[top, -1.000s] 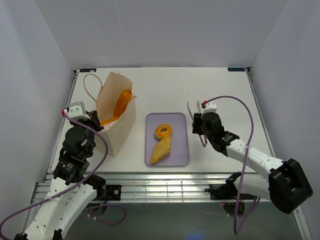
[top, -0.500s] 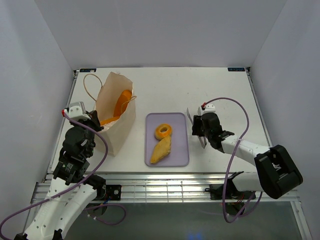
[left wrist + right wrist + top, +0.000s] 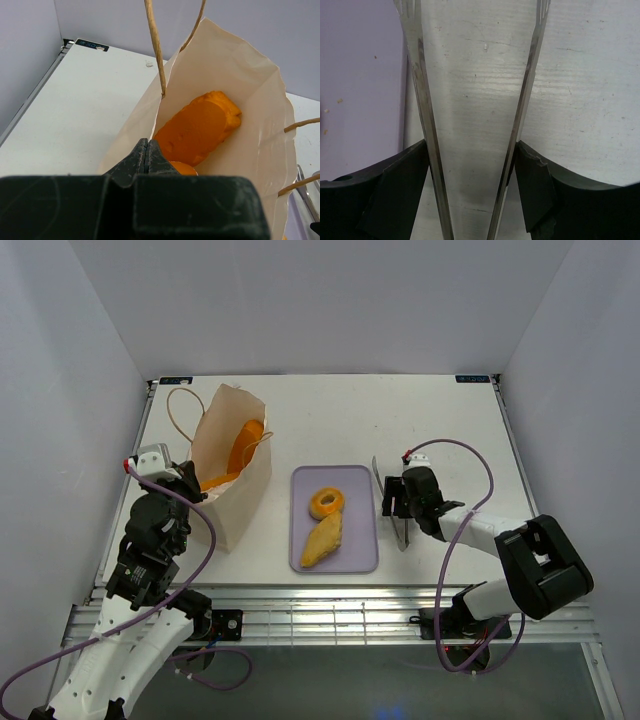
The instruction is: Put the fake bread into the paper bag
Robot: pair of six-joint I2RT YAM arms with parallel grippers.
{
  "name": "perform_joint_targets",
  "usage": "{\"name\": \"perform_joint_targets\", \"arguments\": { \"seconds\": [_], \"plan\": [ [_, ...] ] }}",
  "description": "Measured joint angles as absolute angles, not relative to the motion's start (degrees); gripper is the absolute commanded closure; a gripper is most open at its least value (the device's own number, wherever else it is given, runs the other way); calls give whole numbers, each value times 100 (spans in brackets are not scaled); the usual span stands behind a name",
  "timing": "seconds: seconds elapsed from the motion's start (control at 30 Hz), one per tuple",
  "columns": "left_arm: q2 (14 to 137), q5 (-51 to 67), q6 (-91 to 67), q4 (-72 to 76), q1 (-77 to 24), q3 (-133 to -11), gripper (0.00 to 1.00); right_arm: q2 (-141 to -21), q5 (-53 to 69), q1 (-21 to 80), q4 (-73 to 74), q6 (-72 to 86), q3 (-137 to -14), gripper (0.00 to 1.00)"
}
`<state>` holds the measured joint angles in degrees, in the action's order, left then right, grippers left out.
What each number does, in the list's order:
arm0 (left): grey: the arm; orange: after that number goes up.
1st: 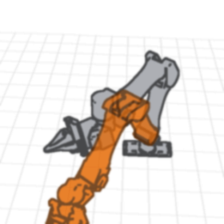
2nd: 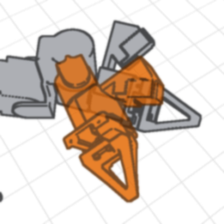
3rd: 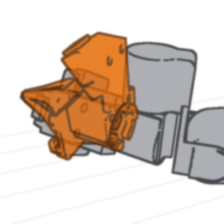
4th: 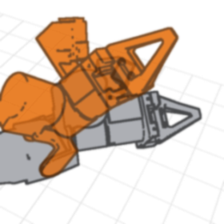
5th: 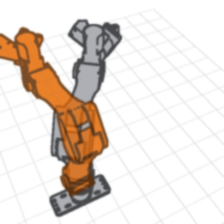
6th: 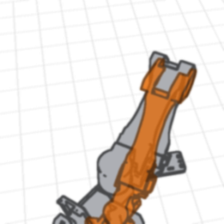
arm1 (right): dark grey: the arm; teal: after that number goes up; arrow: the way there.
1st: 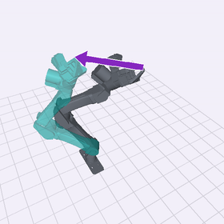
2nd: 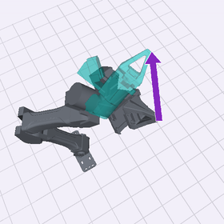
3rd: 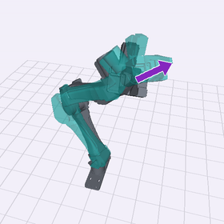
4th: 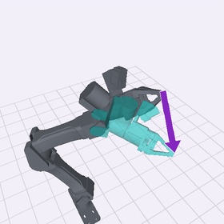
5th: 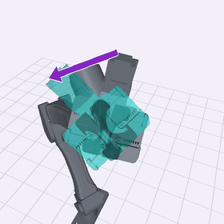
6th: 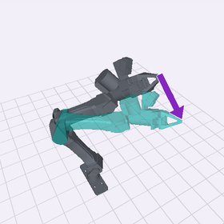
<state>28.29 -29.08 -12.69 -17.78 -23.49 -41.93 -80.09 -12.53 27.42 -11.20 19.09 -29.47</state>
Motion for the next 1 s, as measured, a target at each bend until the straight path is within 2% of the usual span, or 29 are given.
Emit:
{"name": "perform_joint_targets", "arguments": {
  "seconds": [0.4,0.53,0.57,0.67,0.7,0.77,0.8,0.9,1.0],
  "plan": [
    [2867,-2919,-1264,-1776,-2349,-4193,98,-8027,-1103,2696,-856,1900,-3183,11],
    [3017,-2939,-1243,-1761,-2349,-4217,92,-8020,-1070,2696,-696,1898,-3341,9],
    [3074,-2941,-1236,-1761,-2349,-4235,85,-8014,-1070,2696,-637,1894,-3389,9],
    [3260,-2952,-1223,-1776,-2349,-4351,74,-7946,-1066,2696,-427,1874,-3553,7],
    [3308,-2954,-1234,-1789,-2349,-4392,66,-7915,-1055,2696,-338,1859,-3629,7],
    [3395,-2956,-1234,-1839,-2349,-4491,61,-7861,-1013,2696,-233,1809,-3787,7],
    [3437,-2958,-1243,-1916,-2349,-4574,54,-7828,-996,2696,-169,1774,-3872,7],
    [3489,-2969,-1271,-2034,-2349,-4840,46,-7723,-934,2696,36,1693,-4101,7],
    [3472,-3044,-1214,-2104,-2349,-5083,32,-7640,-832,2696,270,1601,-4294,6]
  ]
}}
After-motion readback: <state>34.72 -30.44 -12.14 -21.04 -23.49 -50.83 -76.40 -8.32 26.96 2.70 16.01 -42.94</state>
